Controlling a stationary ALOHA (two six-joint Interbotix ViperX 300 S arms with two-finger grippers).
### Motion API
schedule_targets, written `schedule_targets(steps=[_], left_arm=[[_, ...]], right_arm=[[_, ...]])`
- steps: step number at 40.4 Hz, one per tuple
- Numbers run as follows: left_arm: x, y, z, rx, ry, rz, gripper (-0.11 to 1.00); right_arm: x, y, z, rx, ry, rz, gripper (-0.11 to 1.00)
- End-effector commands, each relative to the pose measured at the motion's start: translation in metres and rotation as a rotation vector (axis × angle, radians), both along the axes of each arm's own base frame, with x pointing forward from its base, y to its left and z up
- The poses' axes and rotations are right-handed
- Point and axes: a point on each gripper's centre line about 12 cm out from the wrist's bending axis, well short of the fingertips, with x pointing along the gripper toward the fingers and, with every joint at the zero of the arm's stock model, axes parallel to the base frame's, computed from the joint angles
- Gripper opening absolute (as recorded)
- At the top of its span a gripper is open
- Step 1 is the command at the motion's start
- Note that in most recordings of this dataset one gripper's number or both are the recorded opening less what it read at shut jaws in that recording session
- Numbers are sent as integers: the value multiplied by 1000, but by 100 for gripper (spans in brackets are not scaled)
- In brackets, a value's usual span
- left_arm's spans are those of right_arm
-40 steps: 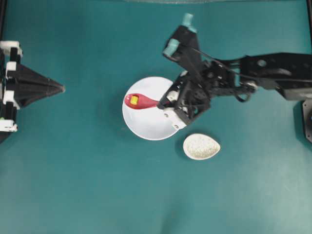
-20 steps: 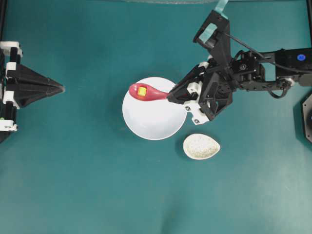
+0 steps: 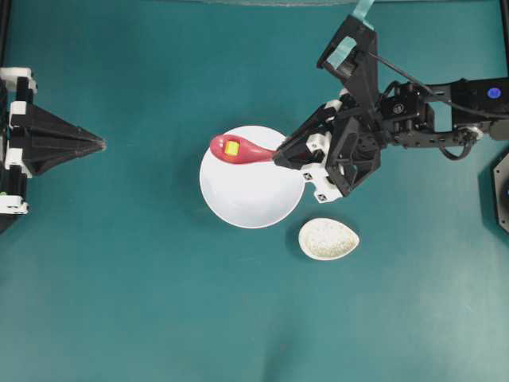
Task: Scoop the yellow hexagonal prism block from the bowl with a spoon using the right arm.
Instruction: 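Hold the loaded spoon steady above the bowl with the right gripper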
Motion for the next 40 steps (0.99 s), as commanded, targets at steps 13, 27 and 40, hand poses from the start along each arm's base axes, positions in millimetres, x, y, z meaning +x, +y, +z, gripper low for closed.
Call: schedule_targets(steps=[13, 27, 40], left_arm=[[3, 1, 12, 5, -44, 2, -1], [5, 1, 9, 3, -37, 2, -1], [5, 1, 9, 4, -37, 2, -1]], right_arm=[[-4, 0, 16, -23, -51, 7, 22], [-4, 0, 18, -26, -58, 7, 22], [-4, -1, 18, -48, -57, 14, 22]])
